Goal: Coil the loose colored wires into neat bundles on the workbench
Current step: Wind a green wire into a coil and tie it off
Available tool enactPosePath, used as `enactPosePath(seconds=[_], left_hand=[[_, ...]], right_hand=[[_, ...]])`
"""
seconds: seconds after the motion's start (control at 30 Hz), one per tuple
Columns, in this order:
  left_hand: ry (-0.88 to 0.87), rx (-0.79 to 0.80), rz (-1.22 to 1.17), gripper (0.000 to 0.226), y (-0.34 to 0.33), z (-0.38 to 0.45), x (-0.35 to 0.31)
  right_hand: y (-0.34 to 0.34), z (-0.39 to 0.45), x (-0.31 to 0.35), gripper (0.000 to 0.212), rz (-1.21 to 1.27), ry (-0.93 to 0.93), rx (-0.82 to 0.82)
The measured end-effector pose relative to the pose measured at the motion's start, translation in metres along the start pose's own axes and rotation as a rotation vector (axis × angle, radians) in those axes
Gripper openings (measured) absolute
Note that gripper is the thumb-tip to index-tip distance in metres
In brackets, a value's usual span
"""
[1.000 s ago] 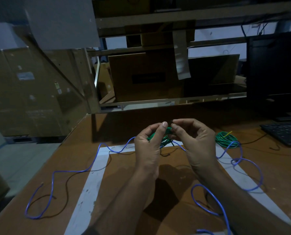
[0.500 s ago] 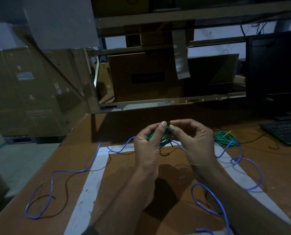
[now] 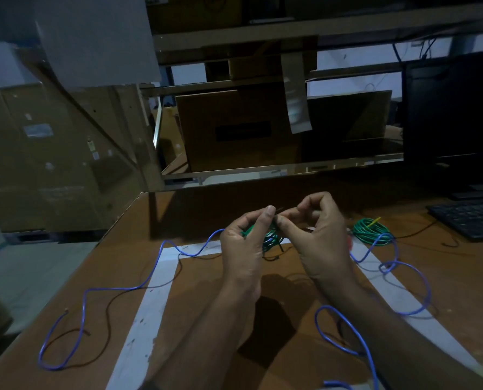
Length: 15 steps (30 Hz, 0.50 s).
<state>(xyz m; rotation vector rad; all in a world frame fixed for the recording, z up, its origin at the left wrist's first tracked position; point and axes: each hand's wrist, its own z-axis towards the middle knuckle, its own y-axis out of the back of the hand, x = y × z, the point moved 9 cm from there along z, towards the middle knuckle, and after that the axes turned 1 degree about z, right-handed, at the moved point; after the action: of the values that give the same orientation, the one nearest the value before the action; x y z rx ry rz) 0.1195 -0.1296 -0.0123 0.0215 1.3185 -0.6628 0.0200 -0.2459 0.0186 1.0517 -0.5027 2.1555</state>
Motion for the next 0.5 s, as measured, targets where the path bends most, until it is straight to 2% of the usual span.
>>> enactPosePath(seconds=[0.17, 0.3, 0.5], left_hand=[[-0.007, 0.016, 0.044, 0.016, -0.002, -0.002, -0.001], [0.000, 0.016, 0.019, 0.018, -0.001, -0.001, -0.001], [-0.026, 0.044, 0.053, 0.015, -0.004, -0.001, -0.002]], right_hand=[[0.003, 0.001, 0.001, 0.033, 0.007, -0.002, -0.015], [-0.003, 0.002, -0.004, 0.029, 0.010, -0.010, 0.053], [-0.006, 0.006, -0.010, 0.015, 0.048, -0.033, 0.087]])
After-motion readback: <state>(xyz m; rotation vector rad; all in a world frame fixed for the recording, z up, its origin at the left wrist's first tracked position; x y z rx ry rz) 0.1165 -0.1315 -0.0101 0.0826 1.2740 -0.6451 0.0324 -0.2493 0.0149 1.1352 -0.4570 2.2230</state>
